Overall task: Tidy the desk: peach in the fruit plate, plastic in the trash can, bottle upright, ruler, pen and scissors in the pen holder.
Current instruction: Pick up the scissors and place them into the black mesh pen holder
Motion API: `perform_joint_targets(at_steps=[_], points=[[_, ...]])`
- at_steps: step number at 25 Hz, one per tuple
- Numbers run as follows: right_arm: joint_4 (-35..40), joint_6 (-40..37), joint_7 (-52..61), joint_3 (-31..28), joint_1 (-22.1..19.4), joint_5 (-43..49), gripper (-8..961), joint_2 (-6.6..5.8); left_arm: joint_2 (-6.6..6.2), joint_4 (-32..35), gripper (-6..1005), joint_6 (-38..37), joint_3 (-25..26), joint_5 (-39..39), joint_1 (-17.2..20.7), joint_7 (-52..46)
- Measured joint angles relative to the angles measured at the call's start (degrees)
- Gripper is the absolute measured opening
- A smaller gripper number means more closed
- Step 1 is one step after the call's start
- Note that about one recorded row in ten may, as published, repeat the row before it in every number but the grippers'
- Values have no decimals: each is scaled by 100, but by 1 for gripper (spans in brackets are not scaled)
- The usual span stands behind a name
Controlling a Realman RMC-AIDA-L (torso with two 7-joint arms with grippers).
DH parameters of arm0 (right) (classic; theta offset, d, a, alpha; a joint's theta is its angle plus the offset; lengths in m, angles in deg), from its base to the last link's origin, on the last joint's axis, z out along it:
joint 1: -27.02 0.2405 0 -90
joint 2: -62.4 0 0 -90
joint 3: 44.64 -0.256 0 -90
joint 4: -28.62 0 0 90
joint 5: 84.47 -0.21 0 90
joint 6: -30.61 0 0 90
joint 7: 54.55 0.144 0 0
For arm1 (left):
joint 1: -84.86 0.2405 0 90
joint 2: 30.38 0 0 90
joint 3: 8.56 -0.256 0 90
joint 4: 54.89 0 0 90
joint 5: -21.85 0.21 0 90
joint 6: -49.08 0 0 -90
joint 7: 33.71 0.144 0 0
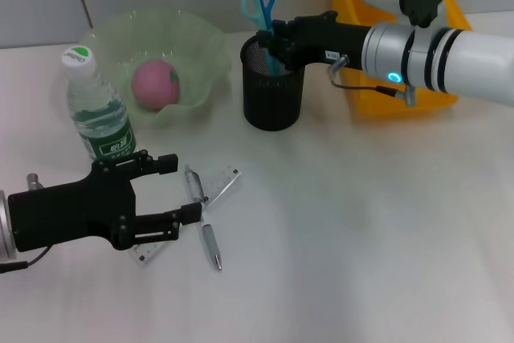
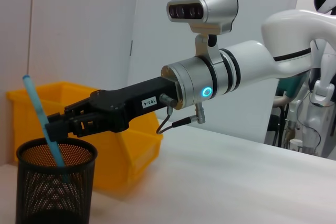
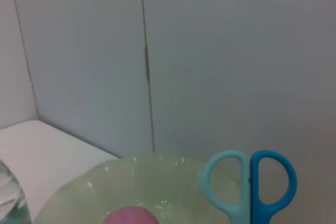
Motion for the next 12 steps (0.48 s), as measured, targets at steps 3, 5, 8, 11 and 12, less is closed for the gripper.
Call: perform_joint_targets(at_steps=[3, 5, 8, 11, 12], points=[[-2, 35, -4, 10, -2, 0, 284, 0, 0, 8, 841, -7, 7, 0, 2, 0], [-3, 38, -6, 11, -2, 5, 286, 0, 0, 8, 841, -12, 11, 0, 3, 0], [-3, 33, -7, 25, -2, 26, 288, -5, -4, 8, 841, -15, 13, 0, 3, 0], [-3, 28, -8, 97, -2, 34, 290, -12, -5, 11, 841, -17, 14, 0, 2, 0], [-3, 29, -9, 118, -2, 35, 291, -15, -6, 13, 840, -17, 14, 0, 2, 0]])
